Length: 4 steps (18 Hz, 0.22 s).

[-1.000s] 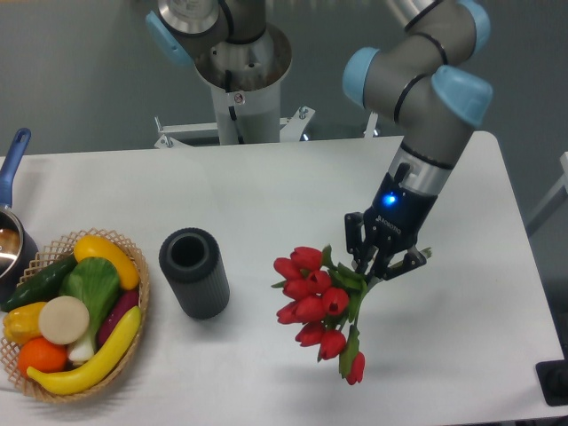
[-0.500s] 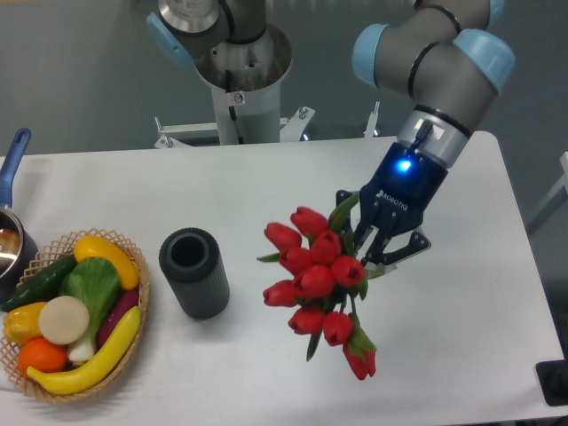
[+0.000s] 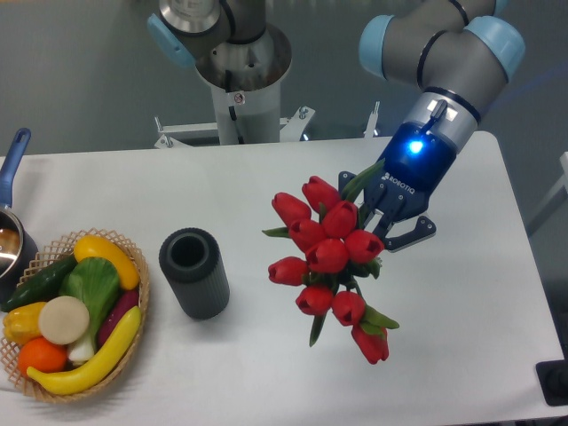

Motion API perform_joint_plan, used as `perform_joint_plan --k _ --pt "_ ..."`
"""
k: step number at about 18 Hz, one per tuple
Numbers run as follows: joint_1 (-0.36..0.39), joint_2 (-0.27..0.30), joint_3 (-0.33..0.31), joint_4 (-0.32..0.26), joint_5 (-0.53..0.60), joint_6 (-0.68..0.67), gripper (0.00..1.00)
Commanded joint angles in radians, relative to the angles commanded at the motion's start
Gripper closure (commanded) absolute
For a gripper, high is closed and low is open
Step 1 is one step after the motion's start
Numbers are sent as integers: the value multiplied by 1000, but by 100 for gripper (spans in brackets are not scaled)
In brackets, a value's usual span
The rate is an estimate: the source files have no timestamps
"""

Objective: Pick up the flowers from the table
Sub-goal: 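Lift the gripped tulip bunch up off the table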

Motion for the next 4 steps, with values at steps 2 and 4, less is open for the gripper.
perform_joint_plan --k 2,4 --pt "0 0 0 0 0 2 78" --pt "0 0 -5 0 0 2 78"
